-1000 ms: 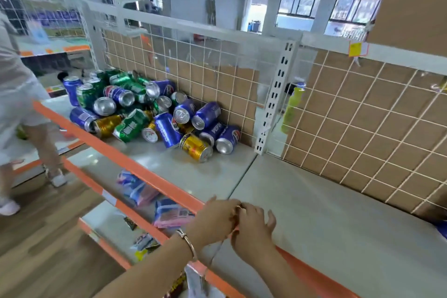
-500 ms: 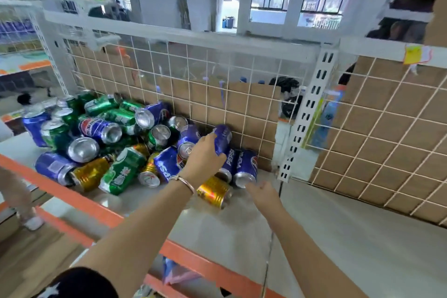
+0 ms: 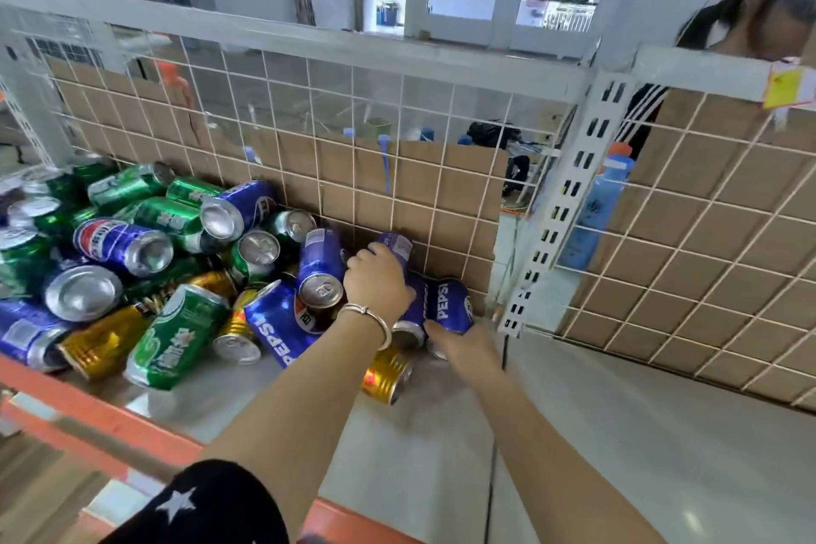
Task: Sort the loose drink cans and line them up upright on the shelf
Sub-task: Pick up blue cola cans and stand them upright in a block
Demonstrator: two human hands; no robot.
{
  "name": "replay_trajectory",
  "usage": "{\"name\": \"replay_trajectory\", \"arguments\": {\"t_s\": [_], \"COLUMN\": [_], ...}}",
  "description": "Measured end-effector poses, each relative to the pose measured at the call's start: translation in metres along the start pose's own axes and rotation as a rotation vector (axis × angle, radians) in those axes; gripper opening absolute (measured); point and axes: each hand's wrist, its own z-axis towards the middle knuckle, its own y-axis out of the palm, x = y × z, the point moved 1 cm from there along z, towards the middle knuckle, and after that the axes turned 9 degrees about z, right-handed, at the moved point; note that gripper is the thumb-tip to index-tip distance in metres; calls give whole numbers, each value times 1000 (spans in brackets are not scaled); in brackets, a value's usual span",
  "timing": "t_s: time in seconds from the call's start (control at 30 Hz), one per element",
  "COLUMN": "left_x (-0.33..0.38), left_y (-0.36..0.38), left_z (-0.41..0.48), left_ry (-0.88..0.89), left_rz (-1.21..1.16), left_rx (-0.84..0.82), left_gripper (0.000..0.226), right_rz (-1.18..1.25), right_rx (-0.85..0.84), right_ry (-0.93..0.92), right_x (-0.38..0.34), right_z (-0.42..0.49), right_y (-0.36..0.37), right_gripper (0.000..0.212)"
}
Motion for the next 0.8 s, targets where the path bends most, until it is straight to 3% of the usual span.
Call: {"name": "replay_trajectory", "arguments": {"t_s": [0.13,0.2,0.37,0.43,0.53,0.6,0.7,0.8], "left_x": [-2,1,17,24,41,55,72,88], "left_y": [2,5,-1,-4,-6,-7,-7,-5], "left_z": [2,0,-6,-12,-26,-38,-59,-79], "left_ry": [-77,-69,25,28,27,-8,-131,-139], "left_rz": [-382,-489,-477,-565,-778,-1049,-1499,-1715], "left_rx": [-211,-287,-319,-334,-368,-450,-708,-921], "left_gripper": [71,73,89,88,64,50,42,42], "right_rz": [-80,-127,-26,110,443,656,927,1100], "right_rx": [41,62,17,11,-17,-92,-163,-286], "right_ry": [57,65,64,84,167,220,255,160], "right_x": [6,11,15,17,25,31,41,50], "right_z": [9,12,5,-3,-13,-20,-36,-54], "right_y": [-21,-33,-54,-59,-70,-76,-94,-122], "right_gripper": [65,60,37,19,14,11,33,51]}}
